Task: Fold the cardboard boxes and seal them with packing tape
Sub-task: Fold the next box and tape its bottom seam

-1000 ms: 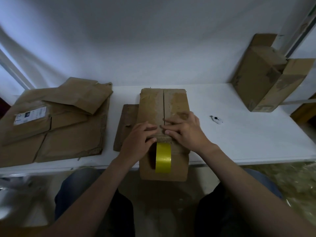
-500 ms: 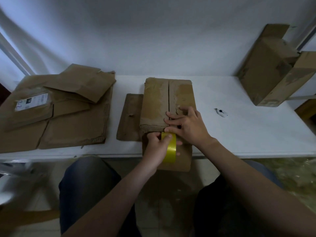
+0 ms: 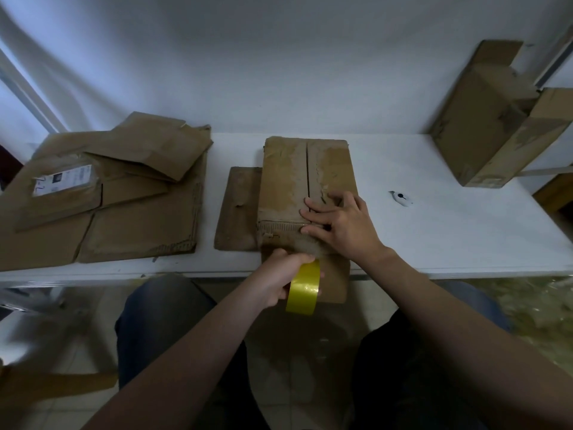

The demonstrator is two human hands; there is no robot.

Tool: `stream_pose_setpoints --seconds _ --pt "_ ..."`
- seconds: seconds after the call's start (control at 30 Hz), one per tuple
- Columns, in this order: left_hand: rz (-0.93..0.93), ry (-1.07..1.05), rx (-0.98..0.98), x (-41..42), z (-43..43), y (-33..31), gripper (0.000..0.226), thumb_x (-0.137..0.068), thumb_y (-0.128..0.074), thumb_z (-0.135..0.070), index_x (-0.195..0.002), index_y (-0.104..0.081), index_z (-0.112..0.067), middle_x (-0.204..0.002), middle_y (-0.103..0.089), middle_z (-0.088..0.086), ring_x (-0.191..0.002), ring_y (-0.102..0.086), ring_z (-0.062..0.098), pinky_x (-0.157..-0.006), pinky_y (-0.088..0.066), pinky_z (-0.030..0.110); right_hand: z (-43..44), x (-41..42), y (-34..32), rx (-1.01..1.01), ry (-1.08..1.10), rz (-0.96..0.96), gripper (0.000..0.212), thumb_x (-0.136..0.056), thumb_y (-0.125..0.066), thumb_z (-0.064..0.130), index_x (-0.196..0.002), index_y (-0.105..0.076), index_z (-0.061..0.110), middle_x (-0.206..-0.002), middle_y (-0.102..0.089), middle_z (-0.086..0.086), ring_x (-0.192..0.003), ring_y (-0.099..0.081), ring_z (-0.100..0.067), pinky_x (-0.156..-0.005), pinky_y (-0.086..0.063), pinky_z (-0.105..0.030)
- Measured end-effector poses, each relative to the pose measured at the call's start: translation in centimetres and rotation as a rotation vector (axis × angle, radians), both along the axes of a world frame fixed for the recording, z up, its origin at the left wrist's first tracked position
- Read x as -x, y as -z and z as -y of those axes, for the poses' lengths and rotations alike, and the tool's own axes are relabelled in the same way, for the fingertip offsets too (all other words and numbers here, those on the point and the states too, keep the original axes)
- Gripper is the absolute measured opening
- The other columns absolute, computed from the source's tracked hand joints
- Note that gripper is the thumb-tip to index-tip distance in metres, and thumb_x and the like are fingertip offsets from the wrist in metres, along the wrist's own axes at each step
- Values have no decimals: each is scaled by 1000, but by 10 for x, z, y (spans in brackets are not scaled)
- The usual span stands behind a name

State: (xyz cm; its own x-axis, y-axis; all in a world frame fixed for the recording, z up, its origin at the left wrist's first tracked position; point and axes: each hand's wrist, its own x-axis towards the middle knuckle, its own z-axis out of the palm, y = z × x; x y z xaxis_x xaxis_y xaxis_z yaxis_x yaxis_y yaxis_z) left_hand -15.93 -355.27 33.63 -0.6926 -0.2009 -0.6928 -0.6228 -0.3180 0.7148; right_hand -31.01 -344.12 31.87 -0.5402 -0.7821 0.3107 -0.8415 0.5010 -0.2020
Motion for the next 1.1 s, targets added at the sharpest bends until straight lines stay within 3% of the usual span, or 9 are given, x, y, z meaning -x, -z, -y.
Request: stream_pose_setpoints --seconds 0.27,0.47,0.6,0.73,0.8,0.87,0.93,1.0,1.1 --pt "10 75 -90 -35 -15 9 33 -101 -59 -29 -124 -41 -16 -99 -78 10 -91 -75 35 -98 -54 54 -21 -30 -4 -7 -25 91 55 -86 -43 77 -128 -65 48 -138 -56 29 -134 -39 -21 -107 -28 -42" --pt "-36 21 -76 -64 -32 24 40 -98 -62 -33 -130 -46 -13 -99 -78 8 -85 -76 28 -81 -59 42 -33 -58 3 81 -48 -25 56 -85 -47 74 -125 -70 41 -135 -62 22 -130 -46 -26 -105 -33 -44" --pt "-54 -23 29 -60 -39 36 37 -98 -62 -40 -128 -51 -21 -94 -79 2 -98 -73 29 -99 -53 52 -35 -60 11 118 -71 -141 52 -90 -51 69 -126 -71 36 -135 -64 17 -128 -51 -29 -104 -39 -47" --pt "-49 -31 114 -54 -44 40 32 -99 -59 -40 -124 -49 -23 -91 -79 2 -99 -72 28 -103 -50 53 -34 -57 14 122 -80 -218 46 -94 -54 63 -126 -71 34 -134 -65 13 -124 -54 -30 -102 -42 -48" --pt "-41 -29 112 -56 -48 44 33 -101 -57 -40 -126 -48 -20 -99 -77 10 -83 -74 26 -93 -55 51 -33 -57 15 120 -77 -238 46 -95 -54 62 -126 -71 34 -135 -64 13 -124 -54 -30 -101 -43 -48" --pt "-73 -58 119 -58 -49 48 35 -102 -57 -37 -127 -47 -14 -106 -73 18 -66 -73 22 -74 -62 45 -33 -59 17 130 -73 -264 46 -96 -53 62 -128 -70 33 -136 -64 12 -123 -54 -30 -102 -43 -49" --pt "-87 -91 110 -61 -49 49 34 -101 -59 -36 -125 -49 -14 -102 -74 19 -62 -73 21 -60 -60 37 -32 -61 19 129 -71 -288 46 -97 -54 61 -130 -69 32 -138 -63 11 -123 -54 -30 -103 -42 -49" --pt "-94 -143 116 -61 -46 48 34 -97 -63 -41 -121 -56 -18 -99 -76 15 -75 -74 25 -73 -61 40 -32 -61 18 108 -66 -296 49 -96 -55 62 -134 -66 32 -141 -61 11 -124 -54 -31 -104 -41 -48" --pt "-64 -201 172 -59 -37 47 32 -83 -70 -48 -109 -67 -30 -114 -72 7 -104 -67 27 -96 -54 49 -31 -58 16 41 -65 -317 61 -88 -63 64 -140 -59 33 -146 -57 10 -125 -53 -32 -106 -40 -50"
